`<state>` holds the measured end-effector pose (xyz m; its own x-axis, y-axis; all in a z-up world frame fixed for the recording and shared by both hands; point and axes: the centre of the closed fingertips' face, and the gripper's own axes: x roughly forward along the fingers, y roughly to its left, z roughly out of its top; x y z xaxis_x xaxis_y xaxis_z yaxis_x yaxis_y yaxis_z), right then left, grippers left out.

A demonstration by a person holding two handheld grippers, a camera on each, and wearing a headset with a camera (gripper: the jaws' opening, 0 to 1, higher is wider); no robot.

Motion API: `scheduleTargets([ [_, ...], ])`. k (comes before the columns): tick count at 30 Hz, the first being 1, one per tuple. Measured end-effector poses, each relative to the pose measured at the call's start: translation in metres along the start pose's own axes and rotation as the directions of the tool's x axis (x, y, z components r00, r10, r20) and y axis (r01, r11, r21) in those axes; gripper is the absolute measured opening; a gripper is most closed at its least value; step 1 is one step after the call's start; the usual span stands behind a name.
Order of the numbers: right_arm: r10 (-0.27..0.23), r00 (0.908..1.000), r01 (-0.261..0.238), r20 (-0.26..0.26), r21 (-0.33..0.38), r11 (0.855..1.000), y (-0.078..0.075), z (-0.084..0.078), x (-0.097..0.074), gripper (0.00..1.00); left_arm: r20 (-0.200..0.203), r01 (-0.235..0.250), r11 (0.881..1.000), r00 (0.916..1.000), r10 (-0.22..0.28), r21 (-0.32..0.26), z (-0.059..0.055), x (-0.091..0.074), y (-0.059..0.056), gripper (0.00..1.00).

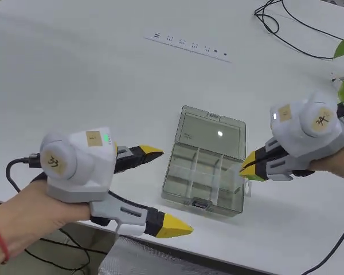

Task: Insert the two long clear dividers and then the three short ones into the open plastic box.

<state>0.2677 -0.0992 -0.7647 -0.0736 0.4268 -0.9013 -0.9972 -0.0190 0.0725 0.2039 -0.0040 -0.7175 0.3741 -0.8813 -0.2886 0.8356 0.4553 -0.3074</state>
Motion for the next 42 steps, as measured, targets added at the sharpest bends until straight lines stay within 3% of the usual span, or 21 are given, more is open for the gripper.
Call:
scheduleTargets([
  [21, 0.014, 0.9995, -0.014, -0.03, 0.008, 1.0, -0.002, -0.008, 0.014, 0.02, 0.011, -0.002, 1.0, 0.9999, 0.002, -0.009, 0.001, 0.0, -0.003, 0.94],
  [42, -0.002, 1.0, 0.002, -0.001, -0.027, 1.0, -0.001, -0.017, 0.036, 0.02, 0.01, -0.002, 1.0, 0.9999, 0.002, -0.012, -0.001, -0.002, -0.004, 0.93],
])
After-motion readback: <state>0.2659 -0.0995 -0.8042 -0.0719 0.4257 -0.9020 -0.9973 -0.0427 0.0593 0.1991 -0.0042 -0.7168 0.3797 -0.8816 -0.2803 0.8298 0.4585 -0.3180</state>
